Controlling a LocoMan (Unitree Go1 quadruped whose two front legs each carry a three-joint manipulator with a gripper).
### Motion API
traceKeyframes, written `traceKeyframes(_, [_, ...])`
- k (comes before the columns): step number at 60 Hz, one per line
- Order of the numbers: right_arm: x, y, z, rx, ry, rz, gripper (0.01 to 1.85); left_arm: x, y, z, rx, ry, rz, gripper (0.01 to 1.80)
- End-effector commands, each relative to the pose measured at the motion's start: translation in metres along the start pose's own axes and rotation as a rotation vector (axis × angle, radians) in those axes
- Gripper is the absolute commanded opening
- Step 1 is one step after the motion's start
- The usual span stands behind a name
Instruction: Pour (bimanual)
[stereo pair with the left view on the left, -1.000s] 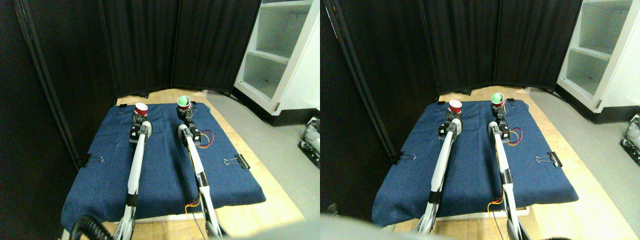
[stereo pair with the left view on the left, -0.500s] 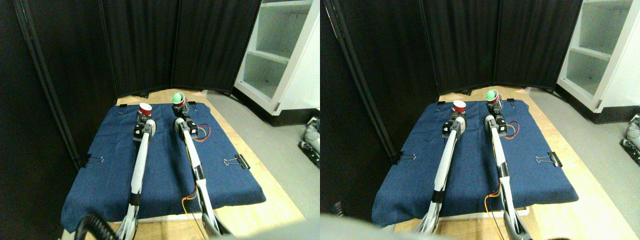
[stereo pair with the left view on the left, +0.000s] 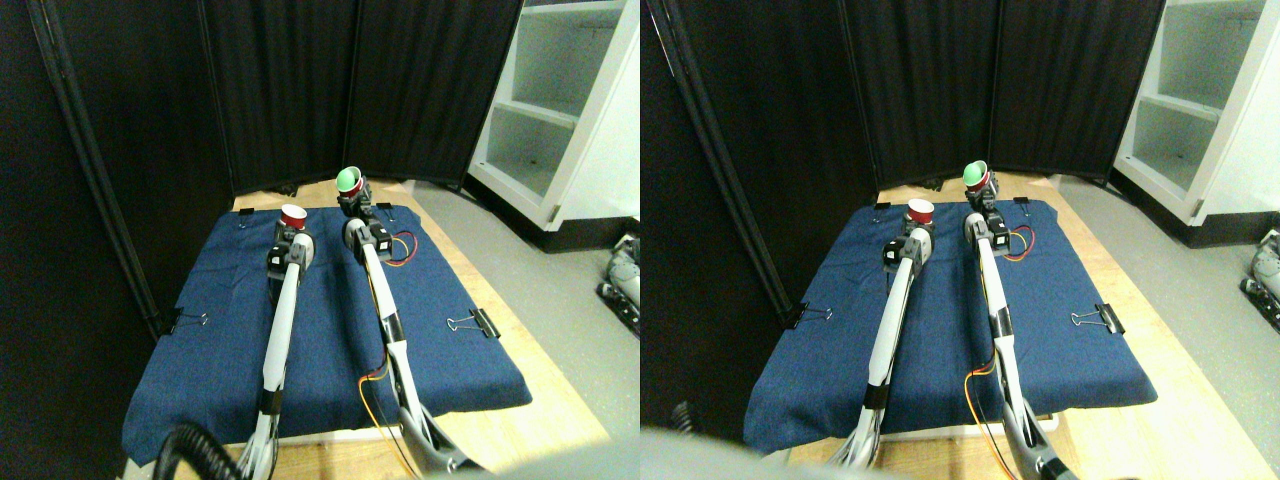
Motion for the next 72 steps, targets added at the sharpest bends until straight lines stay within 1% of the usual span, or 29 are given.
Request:
traceKeyframes(1, [-0.002, 0.016, 0.001, -0.018, -0.009, 0.047, 0.33, 0.000, -0.008, 0.002, 0.007, 0.008, -0.028, 0.33])
traceKeyframes(6, [-0.002, 0.019, -0.001, -0.037, 0.004, 0.053, 0.33, 0.001, -0.009, 0.003, 0.016, -0.002, -0.025, 0.33])
traceKeyframes(9, [-0.003, 0.022, -0.001, -0.050, 0.012, 0.048, 0.33, 0.002, -0.009, 0.003, 0.020, 0.009, -0.026, 0.33])
traceKeyframes(11, [-0.002, 0.022, -0.002, -0.051, 0.016, 0.051, 0.33, 0.002, -0.009, 0.003, 0.021, 0.012, -0.026, 0.33])
traceKeyframes(12, [-0.002, 0.024, -0.002, -0.064, 0.035, 0.066, 0.33, 0.003, -0.010, 0.002, 0.030, 0.026, -0.026, 0.33])
traceKeyframes(14, [-0.002, 0.024, -0.002, -0.068, 0.037, 0.062, 0.33, 0.003, -0.010, 0.002, 0.031, 0.030, -0.026, 0.33])
traceKeyframes(19, [-0.002, 0.029, -0.003, -0.088, 0.050, 0.085, 0.33, 0.004, -0.012, 0.000, 0.032, 0.028, -0.022, 0.33])
traceKeyframes(24, [-0.002, 0.031, -0.004, -0.095, 0.051, 0.092, 0.33, 0.004, -0.012, 0.000, 0.040, 0.023, -0.016, 0.33])
traceKeyframes(32, [-0.002, 0.035, -0.004, -0.103, 0.060, 0.098, 0.33, 0.005, -0.011, -0.002, 0.050, 0.034, -0.011, 0.33])
traceKeyframes(42, [-0.002, 0.037, -0.003, -0.131, 0.069, 0.110, 0.33, 0.006, -0.009, -0.006, 0.049, 0.030, -0.004, 0.33])
traceKeyframes(46, [-0.003, 0.038, -0.003, -0.159, 0.076, 0.121, 0.33, 0.006, -0.009, -0.009, 0.051, 0.028, -0.005, 0.33])
traceKeyframes(49, [-0.004, 0.040, -0.003, -0.171, 0.075, 0.113, 0.33, 0.006, -0.009, -0.010, 0.045, 0.028, -0.003, 0.33])
traceKeyframes(53, [-0.005, 0.044, -0.003, -0.200, 0.087, 0.142, 0.33, 0.006, -0.009, -0.012, 0.039, 0.024, 0.001, 0.33])
traceKeyframes(67, [-0.006, 0.050, -0.012, -0.278, 0.118, 0.181, 0.33, 0.002, -0.012, -0.015, 0.036, 0.037, -0.006, 0.33])
traceKeyframes(72, [-0.008, 0.051, -0.015, -0.331, 0.111, 0.163, 0.33, 0.000, -0.014, -0.014, 0.029, 0.047, -0.009, 0.33])
